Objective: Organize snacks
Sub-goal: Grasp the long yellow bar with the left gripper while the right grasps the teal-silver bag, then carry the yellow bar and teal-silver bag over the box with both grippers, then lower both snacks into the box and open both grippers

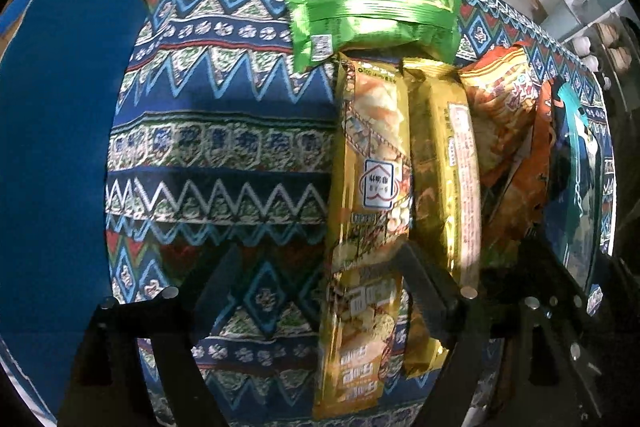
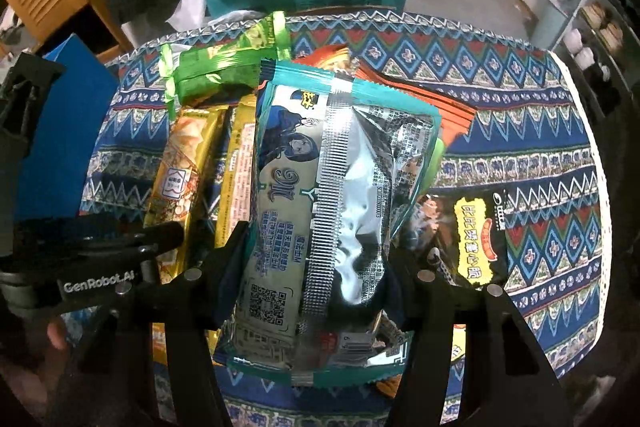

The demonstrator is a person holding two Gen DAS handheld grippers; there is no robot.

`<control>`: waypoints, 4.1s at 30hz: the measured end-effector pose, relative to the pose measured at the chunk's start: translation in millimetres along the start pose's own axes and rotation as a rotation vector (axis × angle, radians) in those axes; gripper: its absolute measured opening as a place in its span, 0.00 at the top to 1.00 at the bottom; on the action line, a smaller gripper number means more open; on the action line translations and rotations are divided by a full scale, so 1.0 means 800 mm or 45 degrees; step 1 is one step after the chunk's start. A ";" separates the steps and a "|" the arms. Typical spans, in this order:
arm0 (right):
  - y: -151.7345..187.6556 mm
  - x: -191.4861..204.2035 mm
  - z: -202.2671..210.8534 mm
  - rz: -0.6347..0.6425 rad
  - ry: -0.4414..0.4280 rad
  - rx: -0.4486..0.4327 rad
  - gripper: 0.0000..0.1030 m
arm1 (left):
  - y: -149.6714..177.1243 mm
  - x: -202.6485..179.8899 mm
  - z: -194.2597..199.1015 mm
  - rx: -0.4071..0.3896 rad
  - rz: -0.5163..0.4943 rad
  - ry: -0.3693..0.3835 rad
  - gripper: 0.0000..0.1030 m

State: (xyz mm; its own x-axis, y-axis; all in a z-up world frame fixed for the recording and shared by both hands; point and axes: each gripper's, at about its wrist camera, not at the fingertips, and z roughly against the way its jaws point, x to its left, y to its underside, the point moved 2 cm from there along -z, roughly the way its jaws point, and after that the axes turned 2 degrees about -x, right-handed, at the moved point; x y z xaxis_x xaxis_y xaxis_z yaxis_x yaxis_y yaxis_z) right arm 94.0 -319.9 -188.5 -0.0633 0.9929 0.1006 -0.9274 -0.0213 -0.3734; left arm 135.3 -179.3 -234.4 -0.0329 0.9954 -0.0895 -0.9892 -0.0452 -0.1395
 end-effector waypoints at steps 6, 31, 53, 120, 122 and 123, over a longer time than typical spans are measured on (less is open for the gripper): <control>0.001 -0.012 0.004 -0.027 -0.022 -0.007 0.43 | -0.008 -0.024 -0.008 0.010 0.018 0.007 0.19; 0.000 -0.003 0.015 0.023 -0.035 -0.026 0.43 | -0.001 -0.039 -0.009 -0.079 -0.088 -0.031 0.70; -0.017 0.056 0.071 0.115 -0.077 -0.122 0.43 | 0.045 0.067 0.128 -0.277 -0.103 -0.022 0.70; -0.062 0.403 0.044 0.433 -0.334 -0.030 0.30 | 0.047 0.400 0.202 -0.465 0.453 -0.084 0.52; -0.064 0.401 0.044 0.427 -0.326 -0.038 0.30 | 0.047 0.400 0.204 -0.477 0.449 -0.094 0.51; -0.065 0.400 0.044 0.427 -0.325 -0.039 0.29 | 0.047 0.400 0.205 -0.475 0.449 -0.092 0.51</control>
State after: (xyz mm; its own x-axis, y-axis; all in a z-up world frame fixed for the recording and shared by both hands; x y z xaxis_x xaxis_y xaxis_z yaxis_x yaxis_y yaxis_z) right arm 108.5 -5.2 -104.2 -0.4524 0.8707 0.1930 -0.8290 -0.3308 -0.4509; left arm 64.1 151.4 -106.9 -0.3778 0.9170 -0.1282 -0.7983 -0.3927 -0.4565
